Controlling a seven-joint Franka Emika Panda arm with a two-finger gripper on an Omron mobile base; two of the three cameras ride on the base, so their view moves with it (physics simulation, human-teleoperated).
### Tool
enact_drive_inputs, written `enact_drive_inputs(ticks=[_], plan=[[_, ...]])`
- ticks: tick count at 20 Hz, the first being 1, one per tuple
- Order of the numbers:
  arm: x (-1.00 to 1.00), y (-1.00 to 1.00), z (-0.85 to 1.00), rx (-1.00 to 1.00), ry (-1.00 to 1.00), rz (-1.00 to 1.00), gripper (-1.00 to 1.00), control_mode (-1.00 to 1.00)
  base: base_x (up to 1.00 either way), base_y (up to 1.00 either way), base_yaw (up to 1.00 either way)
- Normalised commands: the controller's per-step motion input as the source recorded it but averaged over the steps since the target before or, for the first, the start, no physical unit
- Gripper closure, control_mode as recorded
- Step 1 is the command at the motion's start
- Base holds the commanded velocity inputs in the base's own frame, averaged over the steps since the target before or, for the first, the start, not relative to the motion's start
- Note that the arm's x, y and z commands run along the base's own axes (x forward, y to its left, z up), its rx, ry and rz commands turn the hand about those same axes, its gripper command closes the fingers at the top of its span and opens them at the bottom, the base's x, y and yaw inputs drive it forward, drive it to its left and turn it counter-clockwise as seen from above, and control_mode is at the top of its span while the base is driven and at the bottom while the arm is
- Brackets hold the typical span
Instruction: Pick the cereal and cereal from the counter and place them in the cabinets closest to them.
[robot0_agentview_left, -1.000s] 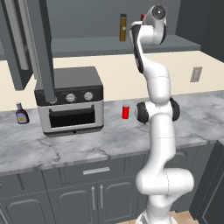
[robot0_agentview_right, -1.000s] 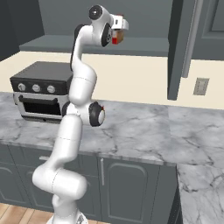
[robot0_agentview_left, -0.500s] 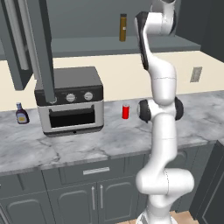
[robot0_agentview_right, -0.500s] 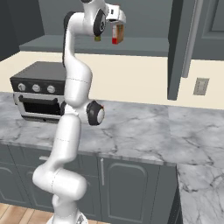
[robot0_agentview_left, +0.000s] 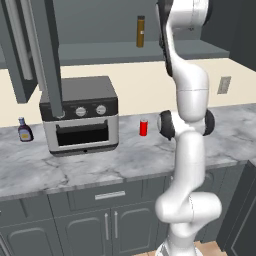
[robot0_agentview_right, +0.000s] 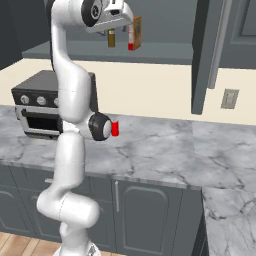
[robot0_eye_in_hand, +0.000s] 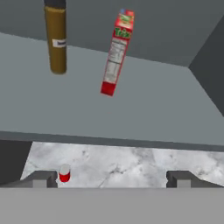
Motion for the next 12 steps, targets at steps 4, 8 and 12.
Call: enact_drive_inputs(ticks=[4,8,12], plan=[[-1.00,0.19,-1.00,-0.14,-0.05,0.00,-1.00,-1.00,0.00,0.00,0.00],[-1.00,0.13,-1.00,-0.12,-0.04,0.00,-1.00,-1.00,0.00,0.00,0.00],[-1.00,0.08,-1.00,-0.14,-0.02,0.00,-1.00,-1.00,0.00,0.00,0.00]])
